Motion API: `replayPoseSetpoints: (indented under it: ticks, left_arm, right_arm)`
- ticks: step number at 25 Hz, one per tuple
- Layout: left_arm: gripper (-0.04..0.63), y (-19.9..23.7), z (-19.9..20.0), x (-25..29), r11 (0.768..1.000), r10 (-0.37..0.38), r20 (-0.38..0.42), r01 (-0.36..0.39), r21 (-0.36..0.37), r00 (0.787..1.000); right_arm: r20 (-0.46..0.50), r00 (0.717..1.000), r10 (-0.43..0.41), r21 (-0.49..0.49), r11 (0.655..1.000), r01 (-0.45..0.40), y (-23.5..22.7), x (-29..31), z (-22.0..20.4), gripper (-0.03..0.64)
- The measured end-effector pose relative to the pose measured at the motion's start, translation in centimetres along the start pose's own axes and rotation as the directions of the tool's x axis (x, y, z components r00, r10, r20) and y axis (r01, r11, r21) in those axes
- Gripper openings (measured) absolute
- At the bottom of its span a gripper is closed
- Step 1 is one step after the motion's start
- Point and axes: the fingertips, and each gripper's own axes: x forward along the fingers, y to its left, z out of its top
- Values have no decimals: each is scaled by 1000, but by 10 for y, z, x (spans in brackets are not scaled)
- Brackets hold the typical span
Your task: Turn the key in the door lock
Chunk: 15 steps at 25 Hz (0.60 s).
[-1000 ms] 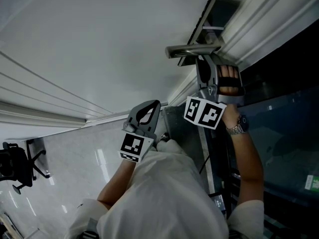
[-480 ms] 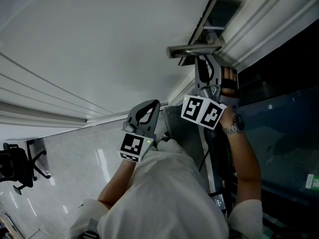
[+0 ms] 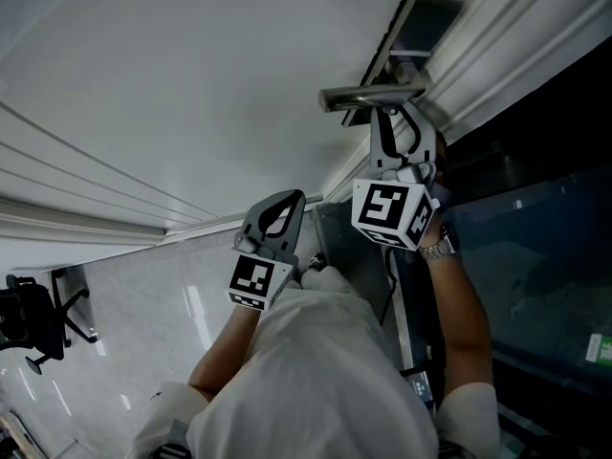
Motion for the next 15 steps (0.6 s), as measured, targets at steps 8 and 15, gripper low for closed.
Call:
replayPoseSetpoints:
  ticks: [8,15]
  left_arm:
    - [6,-7,3,5,1000,-17,3,17,8,1000]
    - [6,0,0,2,1000,4,-7,-4,11,1000]
  right_arm:
    - [27,1000,6,175,984,-11,-3,-2,3,107]
    - [89,996,-16,318,948,-13,-5,-7,2,107]
